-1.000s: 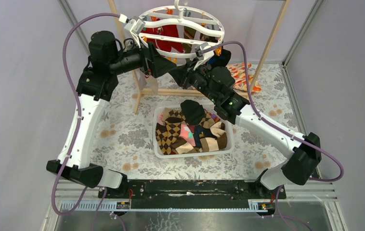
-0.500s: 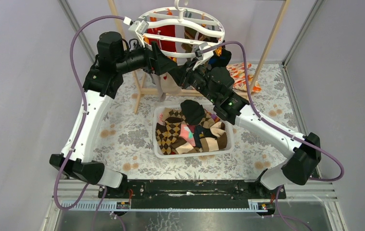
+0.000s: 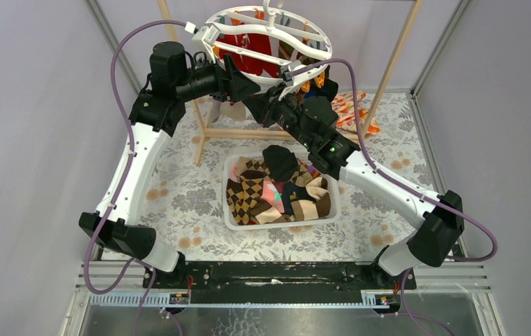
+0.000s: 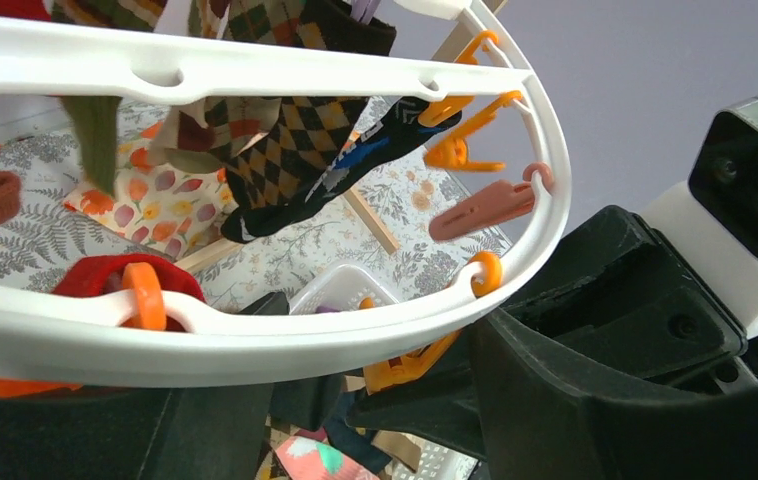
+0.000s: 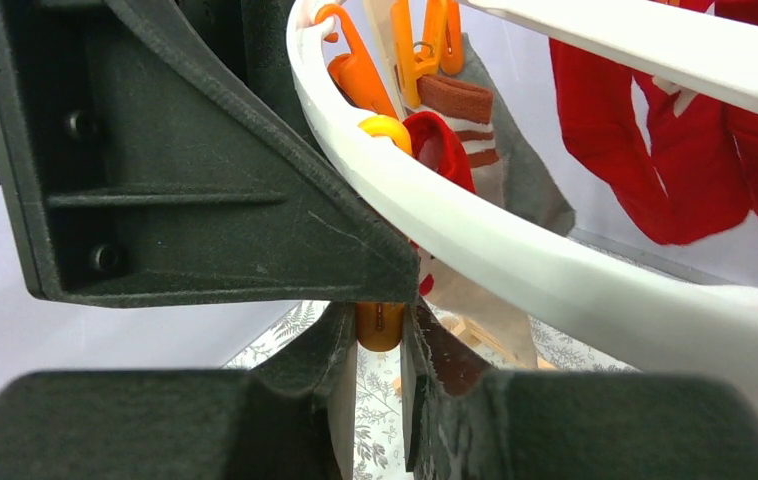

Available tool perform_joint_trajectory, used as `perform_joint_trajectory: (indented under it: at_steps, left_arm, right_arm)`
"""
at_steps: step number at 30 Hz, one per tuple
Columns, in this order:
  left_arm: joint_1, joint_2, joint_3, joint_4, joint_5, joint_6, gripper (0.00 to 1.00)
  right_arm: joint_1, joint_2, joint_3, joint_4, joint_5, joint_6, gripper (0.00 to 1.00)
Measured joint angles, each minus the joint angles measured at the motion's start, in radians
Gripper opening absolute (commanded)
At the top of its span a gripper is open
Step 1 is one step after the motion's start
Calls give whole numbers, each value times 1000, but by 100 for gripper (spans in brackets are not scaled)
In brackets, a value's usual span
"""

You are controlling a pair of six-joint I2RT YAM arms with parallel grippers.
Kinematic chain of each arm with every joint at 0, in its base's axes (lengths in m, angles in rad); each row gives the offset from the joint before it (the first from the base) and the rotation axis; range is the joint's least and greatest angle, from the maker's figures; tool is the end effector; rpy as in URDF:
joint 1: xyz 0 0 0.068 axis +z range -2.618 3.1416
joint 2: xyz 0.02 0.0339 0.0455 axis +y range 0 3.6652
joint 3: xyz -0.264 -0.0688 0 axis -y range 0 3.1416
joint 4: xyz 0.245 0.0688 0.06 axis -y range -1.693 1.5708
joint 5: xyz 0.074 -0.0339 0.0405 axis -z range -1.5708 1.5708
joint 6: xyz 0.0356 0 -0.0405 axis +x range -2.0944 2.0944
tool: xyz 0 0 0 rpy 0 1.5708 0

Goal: Clip the socks to the hanger
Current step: Open the clamp at the hanger.

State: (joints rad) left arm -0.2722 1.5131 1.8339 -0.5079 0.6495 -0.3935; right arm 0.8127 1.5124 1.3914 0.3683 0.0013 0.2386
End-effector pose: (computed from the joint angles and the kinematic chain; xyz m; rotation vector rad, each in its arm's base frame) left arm 0.3014 -0.1065 0.4922 0.3859 1.7985 -1.0434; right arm 0.2484 0.2623 0.4339 -0.3891 1.3221 0.8870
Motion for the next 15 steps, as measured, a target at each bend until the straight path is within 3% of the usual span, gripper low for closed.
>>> perform_joint_trajectory:
  at_steps: [12, 15]
  left_arm:
    - [0, -4, 8, 15, -4, -1, 64]
    - [0, -4, 8, 21, -4, 0, 56]
  right_arm:
    - [5, 15, 29, -4, 7, 0, 0]
    - [5, 21, 39, -11, 8, 1, 0]
